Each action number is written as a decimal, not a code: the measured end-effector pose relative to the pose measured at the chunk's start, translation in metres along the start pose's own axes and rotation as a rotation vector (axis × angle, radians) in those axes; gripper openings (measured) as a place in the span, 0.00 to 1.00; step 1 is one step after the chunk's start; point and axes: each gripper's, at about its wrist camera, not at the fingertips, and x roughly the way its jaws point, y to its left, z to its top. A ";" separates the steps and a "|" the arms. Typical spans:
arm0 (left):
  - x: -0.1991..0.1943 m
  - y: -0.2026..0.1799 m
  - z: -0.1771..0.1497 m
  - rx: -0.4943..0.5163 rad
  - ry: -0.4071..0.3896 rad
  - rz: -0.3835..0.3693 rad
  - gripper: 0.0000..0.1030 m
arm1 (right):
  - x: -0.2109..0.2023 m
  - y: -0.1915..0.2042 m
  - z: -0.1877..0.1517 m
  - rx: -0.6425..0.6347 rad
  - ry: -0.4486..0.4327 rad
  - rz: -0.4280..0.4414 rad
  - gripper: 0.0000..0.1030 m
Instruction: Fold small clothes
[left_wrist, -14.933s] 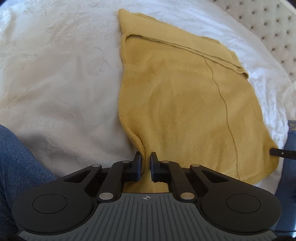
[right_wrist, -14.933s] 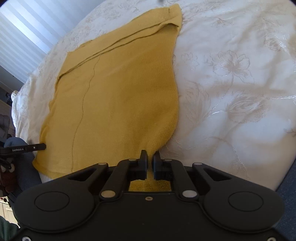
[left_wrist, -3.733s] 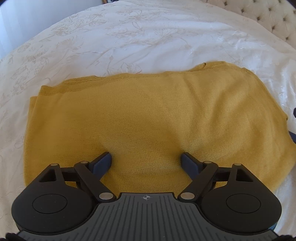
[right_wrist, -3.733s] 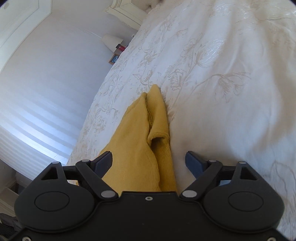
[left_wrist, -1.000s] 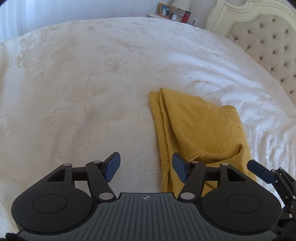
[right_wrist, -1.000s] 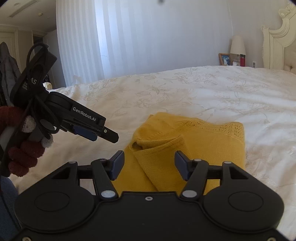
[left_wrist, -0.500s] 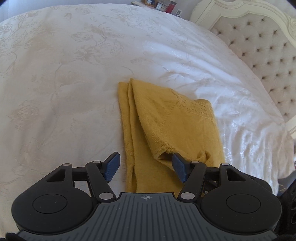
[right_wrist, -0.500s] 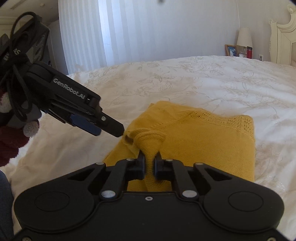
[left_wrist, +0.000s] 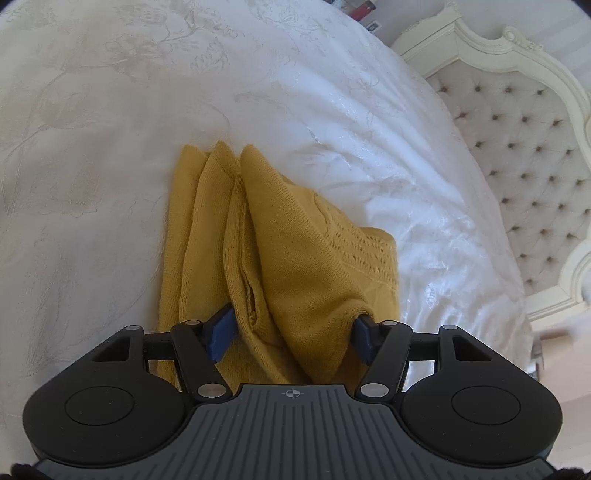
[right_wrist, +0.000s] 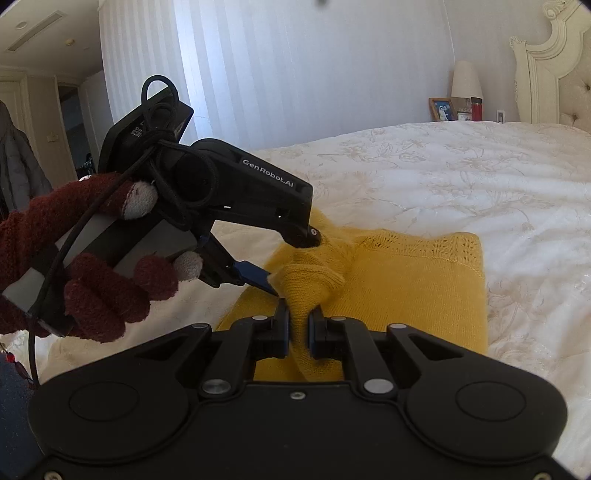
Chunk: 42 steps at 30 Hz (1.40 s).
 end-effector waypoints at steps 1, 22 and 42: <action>-0.001 0.000 -0.001 0.007 -0.007 -0.008 0.59 | 0.000 0.000 -0.001 0.002 -0.001 -0.001 0.17; -0.045 0.038 -0.028 -0.021 -0.167 -0.058 0.59 | 0.009 0.003 -0.004 0.004 0.025 0.019 0.19; -0.015 0.005 -0.002 -0.014 -0.038 -0.063 0.67 | 0.002 0.012 -0.004 0.010 0.010 0.015 0.19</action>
